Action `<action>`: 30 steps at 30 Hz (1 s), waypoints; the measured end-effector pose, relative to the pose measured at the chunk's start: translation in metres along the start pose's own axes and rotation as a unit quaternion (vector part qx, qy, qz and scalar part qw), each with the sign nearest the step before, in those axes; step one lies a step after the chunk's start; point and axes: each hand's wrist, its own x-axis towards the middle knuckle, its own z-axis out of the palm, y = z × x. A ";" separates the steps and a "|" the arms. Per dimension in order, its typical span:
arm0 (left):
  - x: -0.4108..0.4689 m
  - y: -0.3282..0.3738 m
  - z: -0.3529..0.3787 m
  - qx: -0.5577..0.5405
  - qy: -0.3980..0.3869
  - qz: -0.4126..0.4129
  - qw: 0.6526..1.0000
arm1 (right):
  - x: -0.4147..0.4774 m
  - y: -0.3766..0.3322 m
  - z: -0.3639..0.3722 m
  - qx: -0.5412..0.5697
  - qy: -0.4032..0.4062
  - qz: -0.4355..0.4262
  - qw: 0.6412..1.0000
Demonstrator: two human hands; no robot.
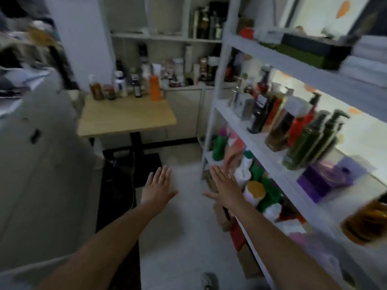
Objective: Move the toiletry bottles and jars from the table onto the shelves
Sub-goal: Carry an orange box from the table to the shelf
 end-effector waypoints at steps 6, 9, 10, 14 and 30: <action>0.060 -0.072 -0.004 -0.025 0.022 -0.133 0.991 | 0.121 -0.016 -0.004 0.005 0.005 -0.101 0.995; 0.101 -0.085 -0.017 -0.032 0.030 -0.168 0.985 | 0.179 -0.010 -0.017 0.009 0.018 -0.121 0.992; 0.116 -0.089 -0.020 -0.036 0.035 -0.179 0.983 | 0.199 -0.008 -0.019 0.009 0.016 -0.124 0.992; 0.159 -0.101 -0.017 -0.066 0.036 -0.226 0.971 | 0.261 -0.001 -0.017 0.018 -0.005 -0.145 0.989; 0.369 -0.246 -0.008 -0.092 -0.016 -0.261 0.961 | 0.517 -0.037 -0.007 0.010 -0.068 -0.179 0.981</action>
